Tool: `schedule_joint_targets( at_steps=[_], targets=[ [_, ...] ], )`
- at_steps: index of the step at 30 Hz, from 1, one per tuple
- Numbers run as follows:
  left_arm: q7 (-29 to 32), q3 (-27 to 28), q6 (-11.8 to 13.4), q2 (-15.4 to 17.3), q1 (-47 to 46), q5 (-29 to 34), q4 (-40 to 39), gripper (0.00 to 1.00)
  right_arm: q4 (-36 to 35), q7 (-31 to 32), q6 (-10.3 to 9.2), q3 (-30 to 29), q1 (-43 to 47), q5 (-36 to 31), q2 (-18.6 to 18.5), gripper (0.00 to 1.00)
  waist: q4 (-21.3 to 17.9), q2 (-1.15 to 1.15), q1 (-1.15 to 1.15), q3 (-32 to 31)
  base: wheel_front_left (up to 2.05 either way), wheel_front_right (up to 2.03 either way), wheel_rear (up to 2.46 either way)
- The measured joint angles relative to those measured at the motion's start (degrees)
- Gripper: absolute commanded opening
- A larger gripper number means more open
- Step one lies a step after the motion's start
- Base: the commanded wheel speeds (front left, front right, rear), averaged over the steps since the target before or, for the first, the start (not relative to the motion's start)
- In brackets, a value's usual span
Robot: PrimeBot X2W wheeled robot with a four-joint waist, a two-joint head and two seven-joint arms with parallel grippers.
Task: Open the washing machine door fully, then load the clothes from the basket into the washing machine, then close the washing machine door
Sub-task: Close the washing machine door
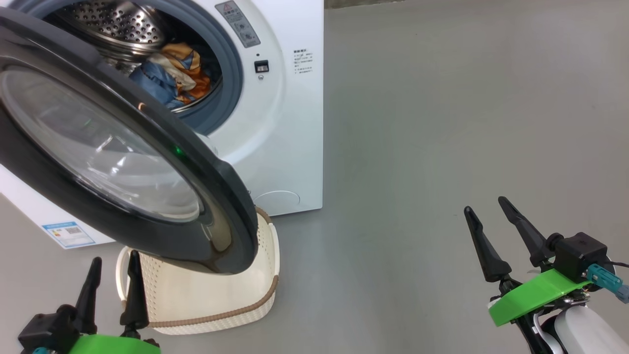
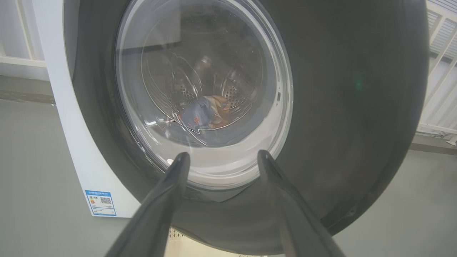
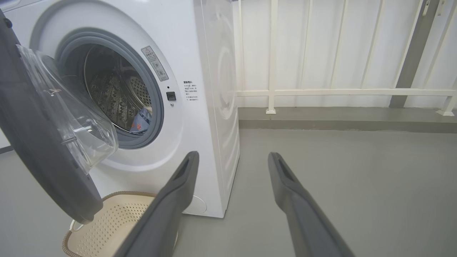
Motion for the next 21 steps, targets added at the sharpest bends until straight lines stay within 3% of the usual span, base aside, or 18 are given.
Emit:
schedule_joint_targets(
  at_steps=[5,9,10,11,21],
  targets=[
    [0.0,0.1,-0.1,-0.3,0.0,0.1,0.0,1.00,0.0,0.0,0.00,0.0,-0.1,0.0,0.0,1.00,0.3,0.00,0.00,0.1,0.00,0.00,0.00],
    [0.0,0.2,-0.1,-0.4,0.0,0.2,-0.1,1.00,0.0,0.0,0.00,0.1,-0.2,0.0,-0.1,0.30,0.7,0.00,0.00,0.3,0.00,0.00,0.00],
    [0.0,0.2,-0.1,-0.4,0.0,0.2,-0.2,1.00,0.1,0.0,0.00,0.1,-0.4,0.0,-0.3,0.07,0.8,0.00,0.00,0.3,0.00,0.00,0.00],
    [0.0,0.2,-0.1,-0.4,0.0,0.2,-0.3,1.00,0.1,0.0,-0.01,0.1,-0.7,0.0,-0.4,0.00,0.9,0.00,0.00,0.4,0.00,0.00,0.00],
    [0.0,-0.4,-0.2,-0.9,-0.2,0.2,-1.1,1.00,0.0,0.0,0.00,-0.7,-6.1,2.3,-0.9,0.00,4.2,0.00,0.00,1.2,0.00,0.00,0.00]
  ],
)
